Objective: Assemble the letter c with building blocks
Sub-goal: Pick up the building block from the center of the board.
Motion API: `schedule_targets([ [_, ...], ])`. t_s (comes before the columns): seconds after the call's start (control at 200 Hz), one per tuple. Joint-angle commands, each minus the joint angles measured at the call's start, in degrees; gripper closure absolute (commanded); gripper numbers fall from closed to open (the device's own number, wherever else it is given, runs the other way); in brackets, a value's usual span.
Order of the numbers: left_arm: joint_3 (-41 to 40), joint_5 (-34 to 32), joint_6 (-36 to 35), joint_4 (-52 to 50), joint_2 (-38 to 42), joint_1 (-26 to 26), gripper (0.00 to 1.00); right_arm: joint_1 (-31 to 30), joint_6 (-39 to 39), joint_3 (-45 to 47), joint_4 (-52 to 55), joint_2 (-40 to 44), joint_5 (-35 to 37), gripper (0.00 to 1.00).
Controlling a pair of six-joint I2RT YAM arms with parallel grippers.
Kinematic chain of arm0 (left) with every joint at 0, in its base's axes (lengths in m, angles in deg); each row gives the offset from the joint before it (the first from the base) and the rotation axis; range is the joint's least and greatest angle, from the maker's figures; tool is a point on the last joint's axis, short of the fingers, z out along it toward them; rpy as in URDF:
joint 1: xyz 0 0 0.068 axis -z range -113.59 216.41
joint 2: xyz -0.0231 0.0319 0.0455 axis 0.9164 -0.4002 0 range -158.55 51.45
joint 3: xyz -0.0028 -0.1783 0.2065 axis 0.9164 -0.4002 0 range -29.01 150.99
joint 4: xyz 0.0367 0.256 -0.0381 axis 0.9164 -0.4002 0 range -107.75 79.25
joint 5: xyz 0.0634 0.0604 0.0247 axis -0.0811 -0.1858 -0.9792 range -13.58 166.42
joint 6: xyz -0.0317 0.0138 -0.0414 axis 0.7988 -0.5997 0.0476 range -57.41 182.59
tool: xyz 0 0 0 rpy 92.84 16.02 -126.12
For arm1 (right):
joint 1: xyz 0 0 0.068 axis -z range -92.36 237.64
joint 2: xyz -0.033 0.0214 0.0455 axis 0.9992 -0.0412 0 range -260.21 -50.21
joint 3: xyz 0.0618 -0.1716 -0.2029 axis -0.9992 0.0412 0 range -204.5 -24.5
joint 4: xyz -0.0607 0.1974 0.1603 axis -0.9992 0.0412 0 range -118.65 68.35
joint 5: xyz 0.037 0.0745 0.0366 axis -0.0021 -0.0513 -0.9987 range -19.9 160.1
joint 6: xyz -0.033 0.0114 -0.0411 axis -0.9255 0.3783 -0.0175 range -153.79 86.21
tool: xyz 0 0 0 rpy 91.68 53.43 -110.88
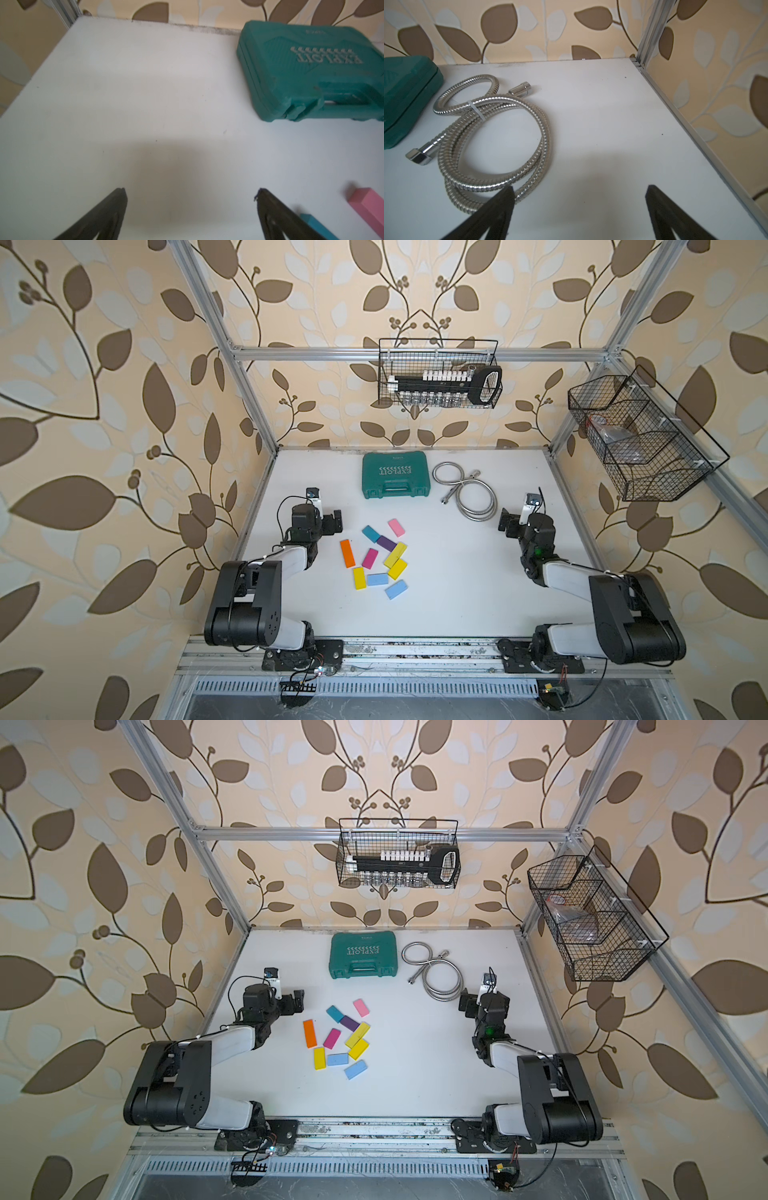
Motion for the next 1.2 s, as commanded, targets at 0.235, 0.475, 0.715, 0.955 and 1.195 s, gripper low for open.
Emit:
schedule_targets([
  [0.235,12.3,-7.3,14.2,-21.9,9.8,1.0,0.01,0.4,21.9,-21.0,38.6,8.4,6.5,0.02],
  [0.475,23.7,-1.4,25.6,-39.9,12.0,1.0,0.01,1.2,22.6,-28.2,48.5,8.4,-11.5,0.02],
  [0.715,31.4,6.7,31.7,-53.6,11.8,1.1,0.01,-4.6,21.3,-35.3,59.6,7.2,-20.2,0.03],
  [0.955,32.3,11.3,33.8,-62.5,11.2,1.3,0.01,-17.1,23.1,-41.6,68.5,0.8,-20.5,0.13],
  [1.195,31.6,12.8,33.5,-66.1,11.6,1.4,0.01,-27.6,24.5,-47.4,72.1,-9.0,-18.5,0.19],
])
